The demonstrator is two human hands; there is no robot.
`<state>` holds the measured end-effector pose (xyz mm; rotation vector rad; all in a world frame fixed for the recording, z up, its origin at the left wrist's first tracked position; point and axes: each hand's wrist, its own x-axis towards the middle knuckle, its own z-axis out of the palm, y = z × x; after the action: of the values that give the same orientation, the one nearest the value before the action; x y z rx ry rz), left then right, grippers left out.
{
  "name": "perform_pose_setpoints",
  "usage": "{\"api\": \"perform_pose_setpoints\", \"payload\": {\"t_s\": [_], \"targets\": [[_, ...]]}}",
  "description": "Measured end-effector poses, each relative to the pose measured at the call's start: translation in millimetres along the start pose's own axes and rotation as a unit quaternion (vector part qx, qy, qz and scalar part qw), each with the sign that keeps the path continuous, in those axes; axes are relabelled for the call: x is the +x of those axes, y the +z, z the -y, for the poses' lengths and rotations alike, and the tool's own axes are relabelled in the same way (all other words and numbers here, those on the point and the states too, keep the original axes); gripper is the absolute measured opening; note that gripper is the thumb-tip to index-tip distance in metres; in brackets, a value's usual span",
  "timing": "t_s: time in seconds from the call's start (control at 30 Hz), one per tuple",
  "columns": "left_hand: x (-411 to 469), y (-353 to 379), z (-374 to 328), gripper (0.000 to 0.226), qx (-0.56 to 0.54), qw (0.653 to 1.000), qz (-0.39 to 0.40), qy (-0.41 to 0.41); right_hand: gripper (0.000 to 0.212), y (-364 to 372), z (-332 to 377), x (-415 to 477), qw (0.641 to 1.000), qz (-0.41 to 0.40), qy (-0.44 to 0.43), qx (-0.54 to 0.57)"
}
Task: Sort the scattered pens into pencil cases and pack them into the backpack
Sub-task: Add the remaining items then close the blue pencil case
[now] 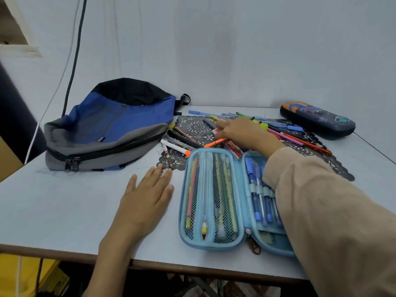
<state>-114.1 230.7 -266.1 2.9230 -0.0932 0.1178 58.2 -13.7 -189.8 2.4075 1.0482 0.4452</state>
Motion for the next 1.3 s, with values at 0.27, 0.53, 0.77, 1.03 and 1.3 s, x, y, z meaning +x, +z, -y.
{"api": "perform_pose_setpoints", "payload": {"t_s": [0.27, 0.53, 0.77, 1.03, 1.3], "targets": [[0, 0, 0, 0.080, -0.006, 1.000, -0.002, 0.001, 0.033, 11, -26, 1, 0.984, -0.128, 0.075, 0.096], [0, 0, 1, 0.092, 0.001, 1.000, -0.003, 0.002, 0.029, 8, -5, 21, 0.950, -0.118, 0.154, 0.246], [-1, 0, 1, 0.079, -0.009, 1.000, -0.005, 0.001, 0.028, 13, 15, 47, 0.969, -0.071, 0.128, 0.202], [1, 3, 3, 0.090, -0.015, 1.000, -0.011, 0.008, 0.024, 14, 30, 61, 0.973, 0.020, 0.093, 0.209], [1, 3, 3, 0.089, -0.011, 1.000, -0.009, 0.008, 0.032, 11, 30, 55, 0.991, -0.049, 0.052, 0.109]]}}
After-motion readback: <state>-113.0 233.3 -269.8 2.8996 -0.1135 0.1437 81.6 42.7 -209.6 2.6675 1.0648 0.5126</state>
